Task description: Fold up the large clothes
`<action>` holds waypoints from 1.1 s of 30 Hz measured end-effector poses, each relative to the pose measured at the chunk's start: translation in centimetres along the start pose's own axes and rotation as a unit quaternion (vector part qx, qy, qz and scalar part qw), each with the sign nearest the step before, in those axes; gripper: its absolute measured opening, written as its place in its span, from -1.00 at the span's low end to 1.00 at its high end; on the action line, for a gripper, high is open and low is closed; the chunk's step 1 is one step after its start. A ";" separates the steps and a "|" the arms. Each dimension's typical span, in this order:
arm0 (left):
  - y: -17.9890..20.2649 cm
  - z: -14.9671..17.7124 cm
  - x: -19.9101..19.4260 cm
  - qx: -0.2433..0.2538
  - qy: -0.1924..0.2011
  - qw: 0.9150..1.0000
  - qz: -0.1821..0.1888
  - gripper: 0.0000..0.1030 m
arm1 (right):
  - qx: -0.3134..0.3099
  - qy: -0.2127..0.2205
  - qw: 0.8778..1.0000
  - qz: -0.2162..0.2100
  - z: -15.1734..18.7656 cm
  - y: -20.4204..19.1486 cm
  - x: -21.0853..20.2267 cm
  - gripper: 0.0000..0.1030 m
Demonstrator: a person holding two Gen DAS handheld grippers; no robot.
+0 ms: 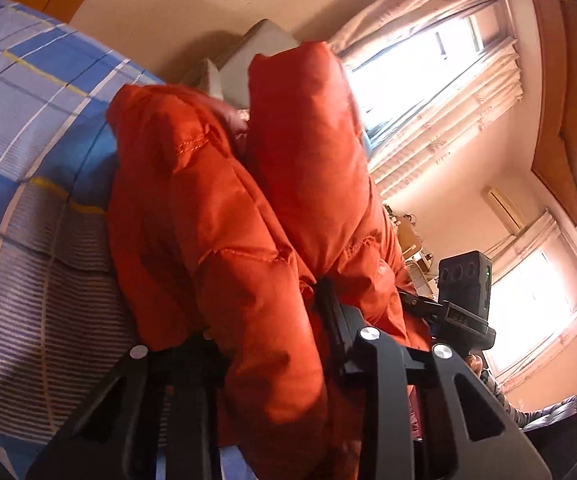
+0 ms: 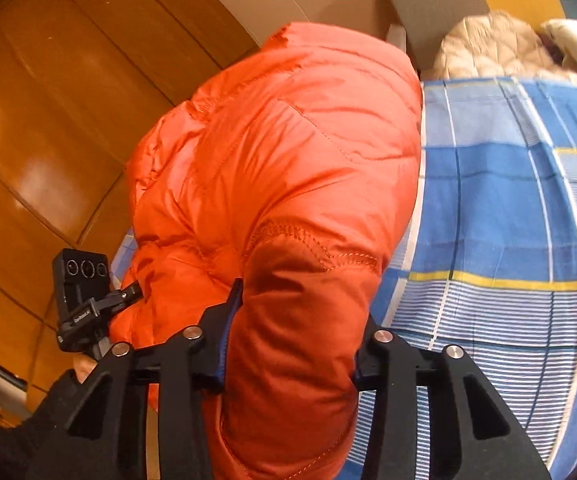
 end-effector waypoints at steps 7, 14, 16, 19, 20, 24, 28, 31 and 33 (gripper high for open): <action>4.2 -3.0 1.7 0.050 0.005 0.998 0.024 -0.47 | -0.011 0.054 0.998 0.014 0.8 0.9 -5.8 -0.33; 9.2 -5.8 7.7 0.107 -0.036 0.993 0.041 -0.47 | 0.007 0.103 0.993 0.055 2.3 5.5 -12.6 -0.34; 10.0 -6.2 10.4 0.118 -0.057 0.991 0.040 -0.47 | 0.020 0.109 0.992 0.065 3.2 7.3 -14.1 -0.35; 10.5 -6.5 14.4 0.123 -0.091 0.988 0.025 -0.47 | 0.044 0.108 0.990 0.084 4.6 10.5 -15.4 -0.34; 10.4 -6.4 15.8 0.121 -0.105 0.987 0.015 -0.47 | 0.051 0.106 0.989 0.091 4.9 11.4 -15.5 -0.34; 8.7 -5.6 19.5 0.099 -0.135 0.986 -0.018 -0.47 | 0.085 0.086 0.987 0.109 6.6 15.3 -14.6 -0.31; 7.8 -5.1 20.9 0.094 -0.140 0.984 -0.052 -0.44 | 0.099 0.082 0.985 0.112 7.5 16.8 -13.9 -0.19; 7.7 -4.8 21.6 0.093 -0.134 0.983 -0.086 -0.38 | 0.106 0.078 0.984 0.122 7.8 17.5 -13.3 -0.07; 7.8 -4.5 21.6 0.093 -0.127 0.981 -0.114 -0.31 | 0.116 0.076 0.981 0.133 7.7 17.7 -13.3 0.26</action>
Point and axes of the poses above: each gripper's, at about its wrist camera, not at the fingertips, and x roughly the way its jaws point, y to its right, z to its underside, the point moved 7 cm from there along x, roughly the way its jaws point, and after that the axes turned 15 degrees about -y, right-handed, at the moved point
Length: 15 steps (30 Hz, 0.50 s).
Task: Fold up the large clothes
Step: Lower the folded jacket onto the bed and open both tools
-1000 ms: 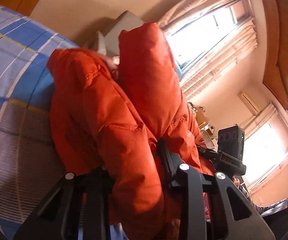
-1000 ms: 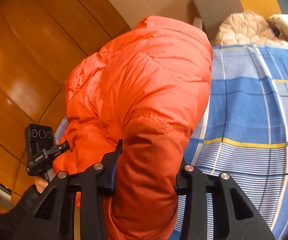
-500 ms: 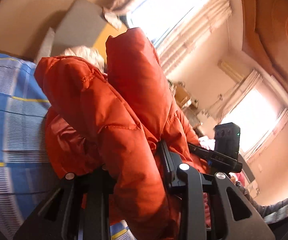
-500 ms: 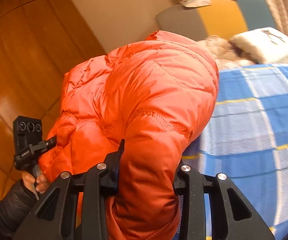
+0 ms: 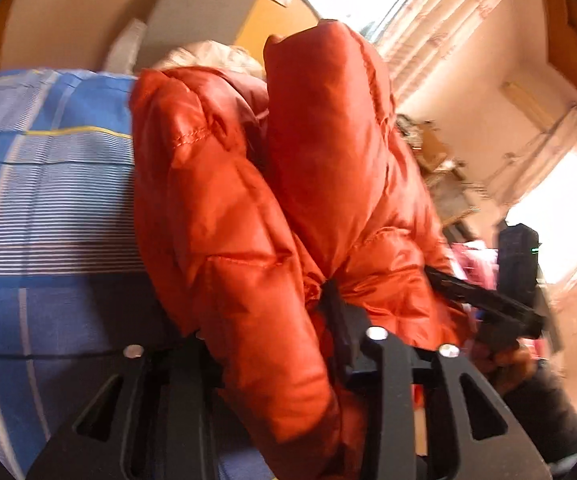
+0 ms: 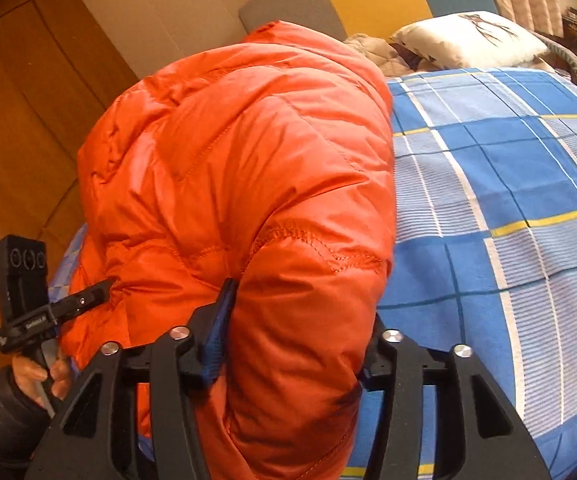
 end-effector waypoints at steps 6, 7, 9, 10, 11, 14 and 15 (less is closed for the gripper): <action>1.4 0.4 -1.6 0.010 0.027 0.997 -0.068 0.15 | -0.004 0.019 0.998 0.060 -0.3 -0.6 -2.3 0.61; 1.9 0.8 -1.9 0.016 0.030 0.997 -0.072 0.23 | -0.006 0.025 0.998 0.063 -0.2 -0.8 -2.7 0.62; 2.6 1.0 -2.5 0.024 0.042 0.995 -0.089 0.34 | -0.006 0.039 0.996 0.082 -0.5 -1.0 -3.5 0.63; 2.9 1.1 -2.7 0.027 0.044 0.995 -0.090 0.39 | -0.004 0.045 0.995 0.086 -0.5 -1.1 -4.0 0.63; 3.2 1.3 -3.0 0.029 0.050 0.994 -0.097 0.41 | -0.001 0.051 0.995 0.088 -0.3 -1.4 -4.5 0.63; 3.4 1.2 -3.4 0.034 0.062 0.991 -0.114 0.49 | -0.001 0.071 0.993 0.098 0.3 -2.4 -6.2 0.63; 3.4 1.3 -3.7 0.033 0.068 0.989 -0.126 0.50 | -0.002 0.075 0.992 0.103 0.4 -2.6 -6.5 0.63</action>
Point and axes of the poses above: each gripper's, at about its wrist camera, not at the fingertips, and x roughly the way its jaws point, y to its right, z to its underside, the point moved 7 cm from there along x, roughly the way its jaws point, and after that the axes turned 15 degrees about -y, right-handed, at the moved point
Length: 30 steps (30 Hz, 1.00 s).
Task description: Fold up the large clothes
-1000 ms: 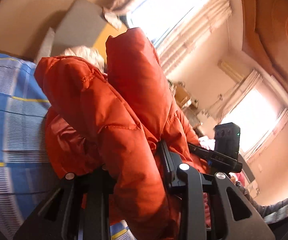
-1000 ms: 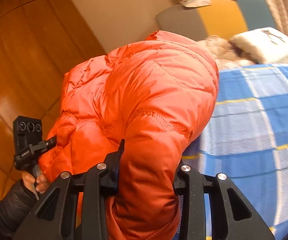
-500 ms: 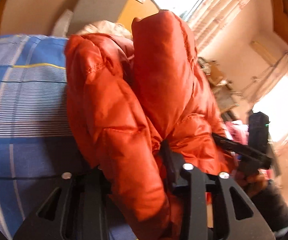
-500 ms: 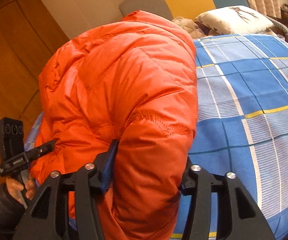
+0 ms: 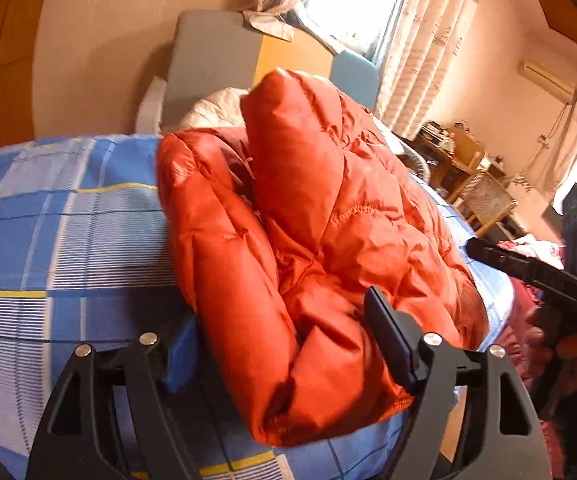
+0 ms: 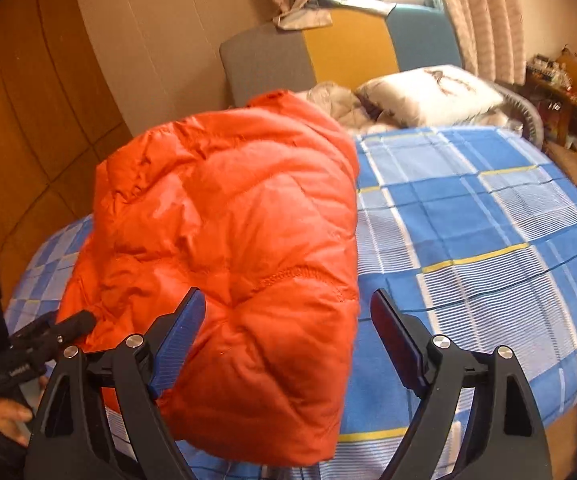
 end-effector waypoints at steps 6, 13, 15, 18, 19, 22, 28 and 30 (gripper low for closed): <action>-0.1 1.1 -2.7 -0.020 0.024 0.999 -0.030 0.69 | -0.009 0.023 0.999 0.022 1.4 -1.9 -2.4 0.64; 0.0 3.0 -5.0 -0.041 0.047 0.996 -0.071 0.86 | -0.017 0.035 0.996 0.081 3.2 -4.0 -3.7 0.74; 0.1 3.9 -5.6 -0.045 0.051 0.994 -0.083 0.89 | -0.011 0.034 0.995 0.094 3.7 -4.2 -3.9 0.74; 0.4 5.0 -6.4 -0.051 0.053 0.993 -0.089 0.95 | -0.001 0.038 0.993 0.110 4.4 -4.4 -4.3 0.80; 0.4 5.4 -6.6 -0.053 0.051 0.993 -0.090 0.95 | -0.002 0.039 0.993 0.115 4.7 -4.6 -4.5 0.80; 0.8 6.3 -6.9 -0.052 0.049 0.993 -0.099 0.95 | 0.003 0.047 0.990 0.132 5.5 -4.7 -5.0 0.80; 1.3 7.5 -7.9 -0.045 0.056 0.990 -0.120 0.96 | 0.005 0.053 0.986 0.155 7.2 -5.1 -5.7 0.80; 1.6 7.8 -8.4 -0.041 0.059 0.989 -0.129 0.96 | 0.006 0.055 0.986 0.159 7.6 -5.3 -6.0 0.85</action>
Point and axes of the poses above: each gripper's, at about its wrist camera, not at the fingertips, and x roughly the way its jaws point, y to its right, z to its underside, the point moved 7 cm from there along x, roughly the way its jaws point, and after that the axes turned 15 degrees about -y, right-handed, at the moved point
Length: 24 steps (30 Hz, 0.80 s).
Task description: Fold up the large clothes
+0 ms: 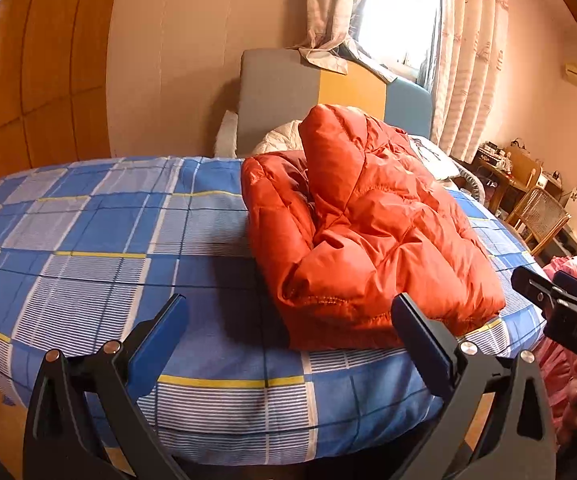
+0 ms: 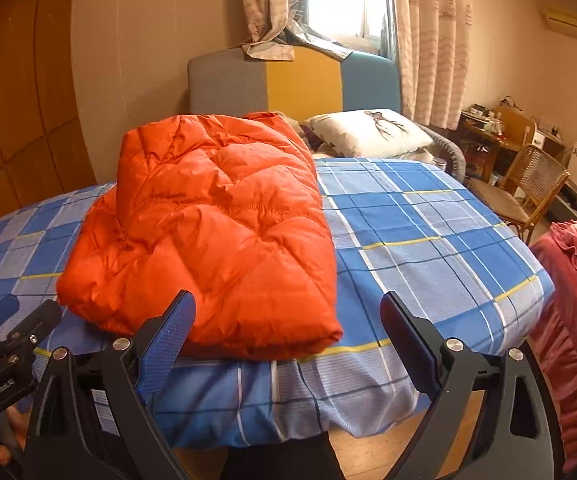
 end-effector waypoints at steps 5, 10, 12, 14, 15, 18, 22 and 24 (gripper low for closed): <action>0.1 0.5 -1.3 0.003 0.009 1.000 -0.008 0.96 | -0.014 0.016 1.000 0.012 0.6 -0.5 -1.1 0.86; 0.0 0.8 -2.0 0.006 0.013 1.000 -0.012 0.96 | -0.023 0.034 0.999 0.018 0.8 -1.0 -2.2 0.86; -0.1 0.9 -2.1 0.005 0.014 1.000 -0.016 0.96 | -0.025 0.037 0.999 0.020 0.8 -1.1 -2.4 0.86; -0.1 0.9 -2.3 0.007 0.016 1.000 -0.019 0.96 | -0.029 0.040 0.998 0.025 0.9 -1.3 -2.6 0.86; -0.1 1.0 -2.4 0.008 0.015 1.000 -0.021 0.96 | -0.030 0.041 0.998 0.029 0.9 -1.4 -2.6 0.86; 0.0 1.2 -2.4 0.009 0.013 1.000 -0.026 0.96 | -0.032 0.036 0.998 0.030 1.2 -1.5 -2.4 0.86; 0.2 1.3 -2.6 0.008 0.012 1.000 -0.023 0.96 | -0.030 0.031 0.998 0.044 1.7 -1.3 -1.9 0.88; 0.2 1.3 -2.6 0.006 0.010 1.000 -0.024 0.96 | -0.019 0.029 0.998 0.048 1.8 -1.0 -1.7 0.94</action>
Point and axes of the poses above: each gripper's, at about its wrist camera, not at the fingertips, and x roughly the way its jaws point, y to its right, z to its underside, the point moved 7 cm from there along x, roughly the way its jaws point, and after that the axes turned 15 degrees about -y, right-handed, at the moved point
